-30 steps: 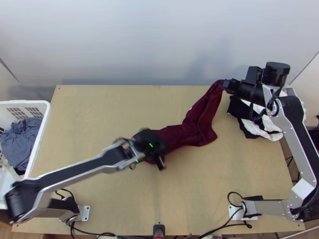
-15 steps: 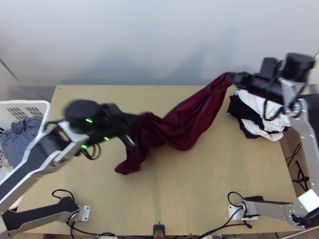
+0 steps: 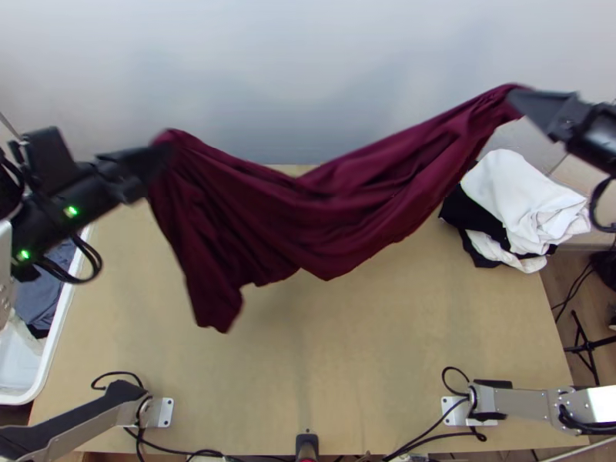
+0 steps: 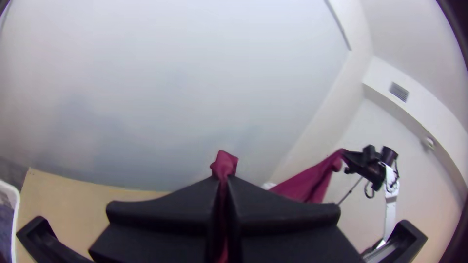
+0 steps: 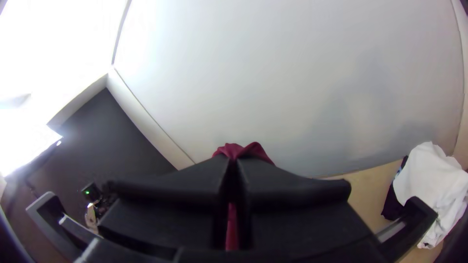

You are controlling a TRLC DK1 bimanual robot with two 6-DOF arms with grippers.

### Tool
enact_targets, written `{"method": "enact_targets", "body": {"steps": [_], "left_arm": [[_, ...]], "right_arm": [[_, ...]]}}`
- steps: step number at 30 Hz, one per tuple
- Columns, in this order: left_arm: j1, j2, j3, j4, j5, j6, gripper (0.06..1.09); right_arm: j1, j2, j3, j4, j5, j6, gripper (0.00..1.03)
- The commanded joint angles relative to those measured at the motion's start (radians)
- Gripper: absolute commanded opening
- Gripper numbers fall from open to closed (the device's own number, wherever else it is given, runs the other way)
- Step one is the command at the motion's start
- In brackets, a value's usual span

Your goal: Fold the t-shirt

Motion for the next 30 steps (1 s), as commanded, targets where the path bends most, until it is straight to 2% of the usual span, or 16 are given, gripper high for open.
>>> {"method": "enact_targets", "body": {"steps": [1, 2, 3, 5, 6, 7, 11, 14, 18, 21, 24, 30], "left_arm": [[0.347, -0.017, -0.245, 0.019, 0.048, 0.005, 0.13], [0.389, -0.021, -0.324, 0.021, 0.053, 0.038, 0.23], [0.422, -0.022, -0.397, 0.022, 0.068, 0.072, 0.39], [0.465, -0.016, -0.529, 0.022, 0.102, 0.163, 0.84], [0.475, -0.013, -0.581, 0.022, 0.102, 0.190, 1.00], [0.478, -0.016, -0.630, 0.022, 0.105, 0.213, 1.04], [0.451, -0.053, -0.758, 0.024, 0.129, 0.284, 1.04], [0.411, -0.090, -0.805, 0.065, 0.129, 0.292, 1.04], [0.296, -0.188, -0.857, 0.121, 0.128, 0.310, 1.04], [0.170, -0.220, -0.883, 0.193, 0.079, 0.324, 1.04], [0.052, -0.168, -0.874, 0.259, 0.036, 0.328, 1.04], [-0.172, 0.027, -0.788, 0.372, 0.022, 0.381, 1.04]], "right_arm": [[-0.077, 0.035, 0.070, 0.055, -0.070, 0.080, 0.03], [-0.071, 0.041, 0.067, 0.055, -0.070, 0.080, 0.03], [-0.060, 0.048, 0.061, 0.055, -0.070, 0.076, 0.03], [-0.033, 0.061, 0.051, 0.055, -0.070, 0.070, 0.03], [-0.016, 0.069, 0.044, 0.055, -0.069, 0.066, 0.03], [0.004, 0.077, 0.043, 0.055, -0.067, 0.060, 0.03], [0.061, 0.126, 0.028, 0.054, -0.058, 0.044, 0.03], [0.098, 0.150, 0.018, 0.045, -0.054, 0.034, 0.03], [0.141, 0.152, 0.000, 0.034, -0.047, 0.020, 0.03], [0.157, 0.143, -0.014, 0.011, -0.046, 0.000, 0.03], [0.161, 0.120, -0.049, 0.005, -0.046, -0.006, 0.03], [0.147, 0.048, -0.138, 0.002, -0.037, -0.022, 0.03]]}}
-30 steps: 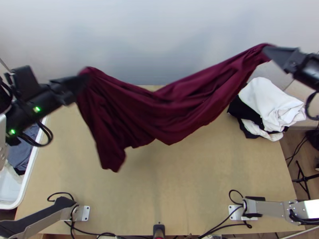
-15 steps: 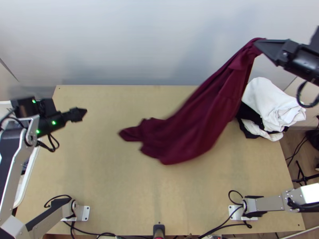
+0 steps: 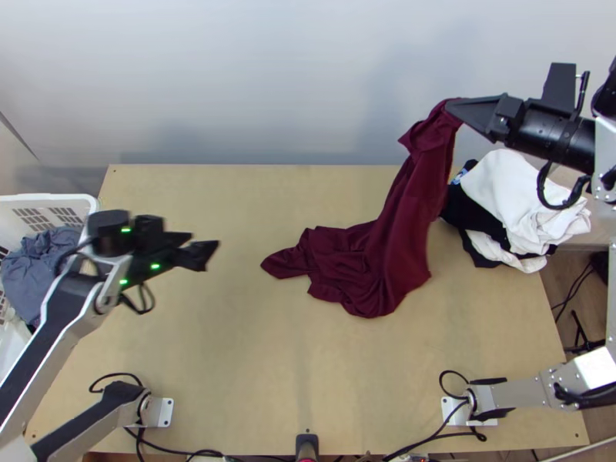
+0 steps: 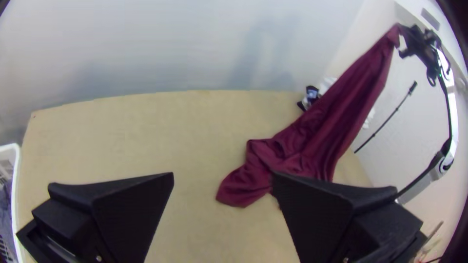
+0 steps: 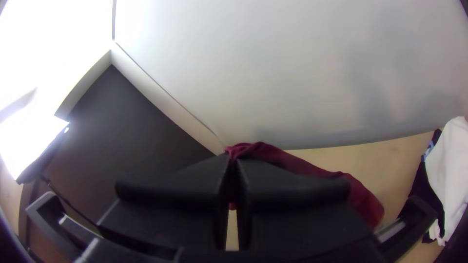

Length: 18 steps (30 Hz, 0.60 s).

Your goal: Fold the t-shirt

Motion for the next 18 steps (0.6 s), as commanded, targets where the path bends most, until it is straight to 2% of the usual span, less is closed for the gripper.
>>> {"method": "enact_targets", "body": {"steps": [1, 4, 6, 12, 14, 18], "left_arm": [[-0.267, 0.178, 0.074, 0.098, -0.043, 0.074, 1.04], [-0.394, 0.309, 0.172, 0.055, -0.179, 0.178, 1.04], [-0.440, 0.425, 0.246, 0.032, -0.218, 0.192, 1.04], [-0.506, 0.658, 0.387, 0.083, -0.213, 0.214, 1.04], [-0.511, 0.725, 0.422, 0.121, -0.178, 0.240, 1.04], [-0.511, 0.899, 0.556, 0.109, -0.166, 0.287, 1.04]], "right_arm": [[-0.007, -0.067, -0.092, -0.011, 0.008, -0.018, 0.03], [-0.013, -0.107, -0.137, -0.013, 0.008, -0.024, 0.03], [-0.021, -0.133, -0.166, -0.013, 0.008, -0.027, 0.03], [-0.053, -0.178, -0.212, -0.013, 0.008, -0.028, 0.03], [-0.062, -0.185, -0.219, -0.013, 0.008, -0.030, 0.03], [-0.067, -0.192, -0.229, -0.013, 0.008, -0.031, 0.03]]}}
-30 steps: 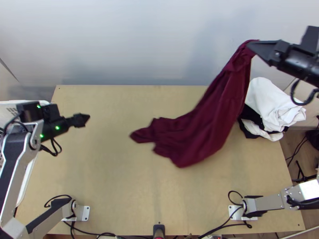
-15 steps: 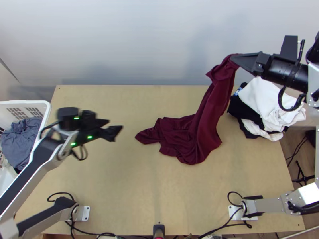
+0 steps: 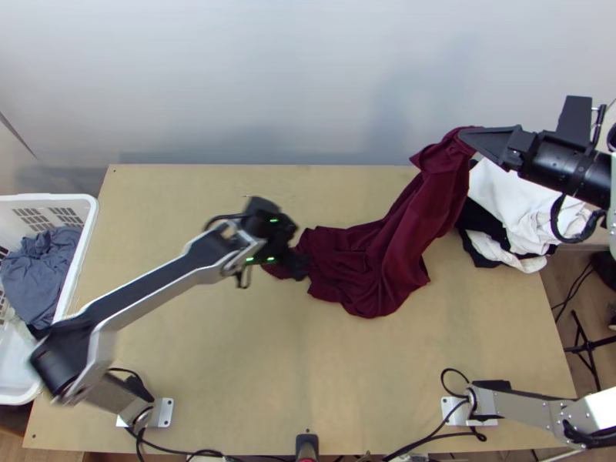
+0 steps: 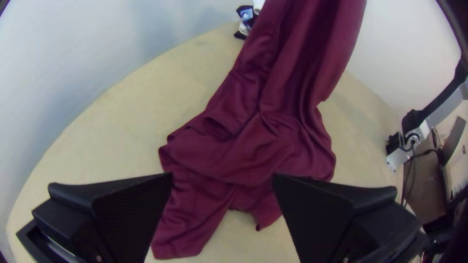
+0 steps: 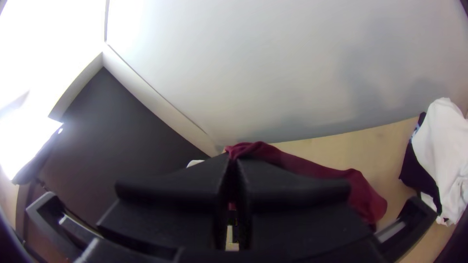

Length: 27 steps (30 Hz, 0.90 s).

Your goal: Fold the t-shirt

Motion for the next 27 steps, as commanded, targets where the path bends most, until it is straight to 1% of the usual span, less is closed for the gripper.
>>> {"method": "enact_targets", "body": {"steps": [1, 6, 12, 22, 23, 24, 25, 26, 27], "left_arm": [[-0.042, 0.296, 0.217, 0.018, 0.014, 0.064, 1.04], [-0.045, 0.439, 0.407, -0.008, 0.014, 0.064, 1.04], [-0.053, 0.585, 0.663, -0.136, 0.013, 0.024, 1.04], [-0.071, 0.643, 0.671, -0.164, -0.009, 0.053, 1.03], [-0.071, 0.645, 0.670, -0.158, -0.010, 0.059, 1.02], [-0.070, 0.651, 0.676, -0.153, -0.010, 0.061, 0.90], [-0.065, 0.660, 0.685, -0.150, -0.009, 0.059, 0.67], [-0.062, 0.680, 0.714, -0.144, -0.007, 0.051, 0.31], [-0.059, 0.712, 0.768, -0.167, -0.007, 0.047, 0.09]], "right_arm": [[-0.017, -0.029, -0.033, 0.001, -0.002, -0.005, 0.03], [-0.018, -0.030, -0.039, 0.001, -0.002, -0.009, 0.03], [-0.021, -0.046, -0.077, -0.006, 0.002, -0.026, 0.03], [-0.031, -0.049, -0.089, -0.006, 0.006, -0.032, 0.03], [-0.032, -0.049, -0.088, -0.006, 0.006, -0.032, 0.03], [-0.035, -0.049, -0.088, -0.006, 0.006, -0.032, 0.03], [-0.035, -0.049, -0.089, -0.006, 0.006, -0.031, 0.03], [-0.035, -0.049, -0.089, -0.006, 0.006, -0.031, 0.03], [-0.035, -0.049, -0.091, -0.006, 0.008, -0.031, 0.03]]}}
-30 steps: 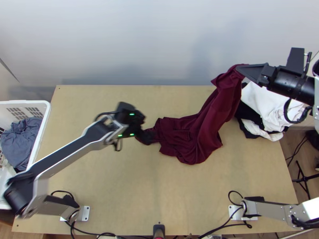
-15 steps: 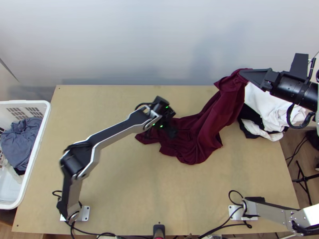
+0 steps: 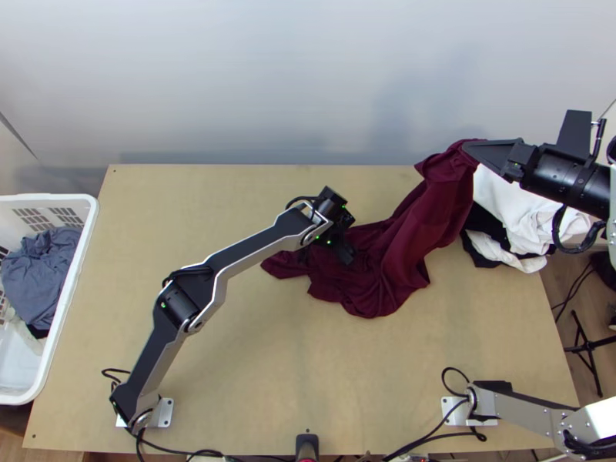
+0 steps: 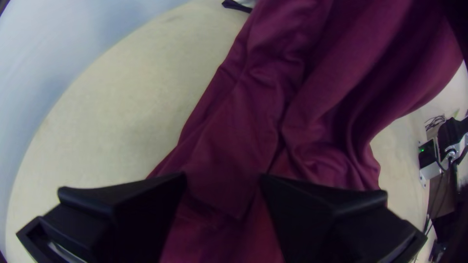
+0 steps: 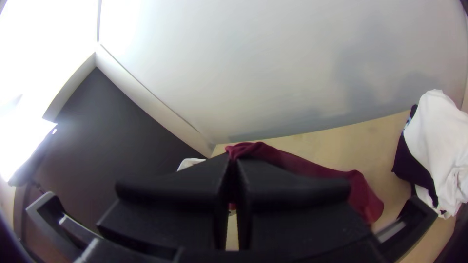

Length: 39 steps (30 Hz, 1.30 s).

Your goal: Fold the t-shirt

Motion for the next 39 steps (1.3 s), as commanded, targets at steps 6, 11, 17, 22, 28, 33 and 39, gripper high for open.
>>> {"method": "enact_targets", "body": {"steps": [6, 11, 17, 22, 28, 33, 39], "left_arm": [[0.056, 0.104, 0.198, -0.077, 0.004, -0.096, 0.11], [0.081, 0.034, 0.196, -0.107, 0.004, -0.125, 0.11], [0.130, -0.157, 0.195, -0.166, 0.002, -0.180, 0.11], [0.232, -0.378, 0.195, -0.218, 0.011, -0.222, 0.11], [0.452, -0.625, 0.195, -0.241, 0.057, -0.311, 0.10], [0.665, -0.766, 0.205, -0.250, 0.082, -0.401, 0.10], [0.933, -0.852, 0.210, -0.267, 0.162, -0.498, 0.10]], "right_arm": [[-0.010, -0.010, -0.021, 0.000, 0.003, -0.001, 0.03], [-0.011, -0.015, -0.025, 0.000, 0.003, -0.002, 0.03], [-0.014, -0.018, -0.011, 0.000, 0.006, -0.001, 0.03], [-0.013, -0.026, 0.031, 0.000, 0.009, 0.004, 0.03], [-0.013, -0.018, 0.172, 0.091, 0.119, 0.033, 0.03], [-0.014, 0.075, 0.380, 0.121, 0.242, 0.038, 0.03], [-0.025, 0.114, 0.426, 0.230, 0.483, -0.019, 0.03]]}}
